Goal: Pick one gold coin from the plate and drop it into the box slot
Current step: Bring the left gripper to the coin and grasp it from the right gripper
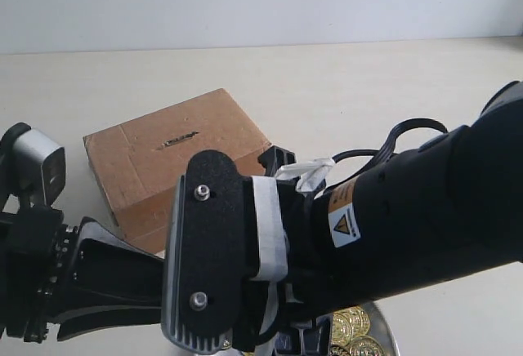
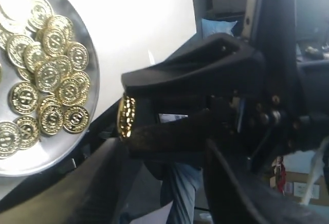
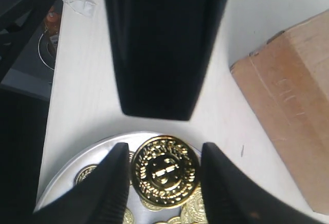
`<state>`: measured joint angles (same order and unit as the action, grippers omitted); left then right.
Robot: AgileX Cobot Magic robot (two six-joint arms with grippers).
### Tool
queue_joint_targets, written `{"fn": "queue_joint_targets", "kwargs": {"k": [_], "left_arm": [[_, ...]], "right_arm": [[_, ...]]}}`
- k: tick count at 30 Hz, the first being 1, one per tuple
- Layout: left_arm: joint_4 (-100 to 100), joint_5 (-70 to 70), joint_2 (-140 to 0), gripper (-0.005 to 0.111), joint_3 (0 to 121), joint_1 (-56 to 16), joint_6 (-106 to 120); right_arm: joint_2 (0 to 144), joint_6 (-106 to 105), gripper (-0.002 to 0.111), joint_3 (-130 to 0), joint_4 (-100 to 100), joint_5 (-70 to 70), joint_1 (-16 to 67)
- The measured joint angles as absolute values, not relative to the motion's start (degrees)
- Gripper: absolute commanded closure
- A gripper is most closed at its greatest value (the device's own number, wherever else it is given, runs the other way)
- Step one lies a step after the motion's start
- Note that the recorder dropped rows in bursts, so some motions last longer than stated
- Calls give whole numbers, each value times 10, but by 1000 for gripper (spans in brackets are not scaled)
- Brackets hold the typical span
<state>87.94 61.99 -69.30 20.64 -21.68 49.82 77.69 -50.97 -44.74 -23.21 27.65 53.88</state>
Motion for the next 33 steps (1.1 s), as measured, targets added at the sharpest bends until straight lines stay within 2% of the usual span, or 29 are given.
{"fn": "queue_joint_targets", "kwargs": {"k": [9,15,33], "left_arm": [[873,573,-744,58,209,-225,504],[907,548,-771,58,223,-275,536],[893,545,-773,64,250,-276,536]], "right_arm": [[777,-497,84,-447,-232,274,539],[777,-496,84,-447,-232,274,539],[777,-490,84,-449,-227,261,539]]}}
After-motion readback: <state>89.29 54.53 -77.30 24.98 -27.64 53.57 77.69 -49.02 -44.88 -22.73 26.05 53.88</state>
